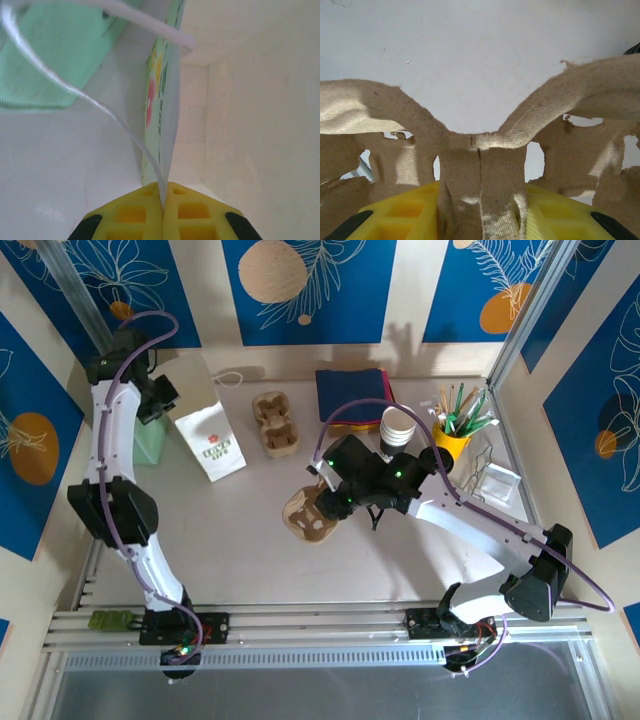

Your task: Pack the takeout coffee

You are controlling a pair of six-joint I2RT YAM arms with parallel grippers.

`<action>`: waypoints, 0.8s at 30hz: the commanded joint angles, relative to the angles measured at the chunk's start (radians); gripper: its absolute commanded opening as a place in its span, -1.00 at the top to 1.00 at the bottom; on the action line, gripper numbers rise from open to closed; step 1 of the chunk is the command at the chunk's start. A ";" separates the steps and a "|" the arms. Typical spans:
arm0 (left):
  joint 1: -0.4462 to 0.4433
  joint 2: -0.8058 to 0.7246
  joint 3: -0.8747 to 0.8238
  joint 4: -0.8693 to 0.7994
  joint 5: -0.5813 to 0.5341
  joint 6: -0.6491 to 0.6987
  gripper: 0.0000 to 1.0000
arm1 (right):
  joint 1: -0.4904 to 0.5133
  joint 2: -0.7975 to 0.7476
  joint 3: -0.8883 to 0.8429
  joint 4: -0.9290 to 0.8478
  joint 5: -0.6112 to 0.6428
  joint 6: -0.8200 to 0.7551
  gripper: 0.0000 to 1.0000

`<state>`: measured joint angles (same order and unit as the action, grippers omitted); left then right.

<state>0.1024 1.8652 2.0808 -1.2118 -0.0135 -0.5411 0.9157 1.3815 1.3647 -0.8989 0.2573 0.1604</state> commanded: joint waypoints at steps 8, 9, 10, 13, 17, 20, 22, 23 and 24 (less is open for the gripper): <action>-0.044 -0.362 -0.336 -0.017 0.110 0.058 1.00 | 0.003 -0.056 0.046 -0.079 -0.015 -0.006 0.29; -0.047 -0.394 -0.367 -0.016 0.111 0.062 1.00 | 0.002 -0.061 0.049 -0.083 -0.014 -0.007 0.29; -0.047 -0.428 -0.398 -0.013 0.121 0.063 1.00 | 0.002 -0.066 0.054 -0.088 -0.011 -0.008 0.29; -0.051 -0.503 -0.477 -0.001 0.189 0.063 1.00 | 0.002 -0.076 0.072 -0.112 0.000 -0.012 0.29; -0.080 -0.584 -0.535 -0.006 0.239 0.045 1.00 | -0.004 -0.090 0.096 -0.146 0.019 -0.013 0.28; -0.129 -0.638 -0.574 -0.004 0.265 0.017 1.00 | -0.008 -0.105 0.111 -0.172 0.032 -0.015 0.28; -0.173 -0.673 -0.596 0.000 0.267 -0.010 1.00 | -0.010 -0.115 0.124 -0.192 0.047 -0.013 0.28; -0.196 -0.687 -0.603 0.003 0.263 -0.021 1.00 | -0.014 -0.120 0.130 -0.199 0.051 -0.013 0.28; -0.220 -0.700 -0.610 0.006 0.258 -0.034 1.00 | -0.017 -0.125 0.137 -0.210 0.054 -0.014 0.29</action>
<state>-0.0715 1.2091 1.4883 -1.2129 0.2100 -0.5312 0.9089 1.2869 1.4609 -1.0573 0.2886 0.1566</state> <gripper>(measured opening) 0.054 0.359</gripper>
